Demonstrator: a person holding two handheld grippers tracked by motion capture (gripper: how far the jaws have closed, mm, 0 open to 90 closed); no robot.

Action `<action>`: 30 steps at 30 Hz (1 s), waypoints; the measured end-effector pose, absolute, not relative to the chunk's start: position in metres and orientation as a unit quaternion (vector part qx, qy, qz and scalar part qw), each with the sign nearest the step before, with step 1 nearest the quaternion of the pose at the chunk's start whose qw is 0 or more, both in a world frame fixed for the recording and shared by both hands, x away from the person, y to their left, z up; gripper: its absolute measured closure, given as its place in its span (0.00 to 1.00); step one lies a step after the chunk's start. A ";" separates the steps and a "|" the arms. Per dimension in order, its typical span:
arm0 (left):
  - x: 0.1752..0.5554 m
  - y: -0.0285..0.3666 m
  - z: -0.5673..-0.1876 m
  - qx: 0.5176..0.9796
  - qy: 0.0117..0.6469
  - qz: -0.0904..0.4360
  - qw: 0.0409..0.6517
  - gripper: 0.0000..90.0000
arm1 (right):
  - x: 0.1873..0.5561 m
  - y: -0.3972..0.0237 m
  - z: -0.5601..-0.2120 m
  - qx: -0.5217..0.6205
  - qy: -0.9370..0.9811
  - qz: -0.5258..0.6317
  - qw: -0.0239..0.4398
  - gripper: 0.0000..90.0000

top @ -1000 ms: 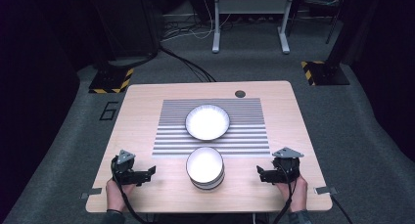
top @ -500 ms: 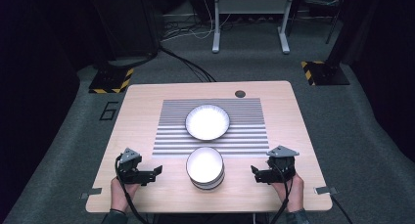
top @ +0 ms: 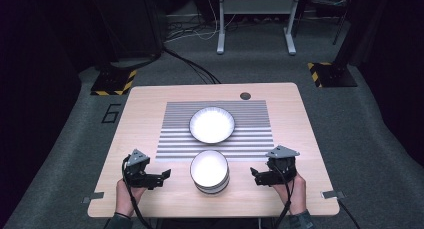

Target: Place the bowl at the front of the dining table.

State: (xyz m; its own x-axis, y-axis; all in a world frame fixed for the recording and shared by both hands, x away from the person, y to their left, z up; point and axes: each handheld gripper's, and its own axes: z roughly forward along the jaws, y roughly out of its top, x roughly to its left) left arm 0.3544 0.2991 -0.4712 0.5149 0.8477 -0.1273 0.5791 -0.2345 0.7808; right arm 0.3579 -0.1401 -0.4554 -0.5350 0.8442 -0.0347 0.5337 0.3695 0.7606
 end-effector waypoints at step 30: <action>0.359 0.268 -0.437 0.793 0.424 0.141 0.413 0.01 | 0.365 -0.102 -0.413 0.380 0.821 0.376 0.203 0.03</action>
State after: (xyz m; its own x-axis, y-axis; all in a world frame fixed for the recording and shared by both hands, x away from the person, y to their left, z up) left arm 0.3591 0.2682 -0.4371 0.6001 0.7898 -0.1268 0.5572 -0.2989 0.7747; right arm 0.3655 -0.1022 -0.4126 -0.6295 0.7755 -0.0471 0.4708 0.4290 0.7709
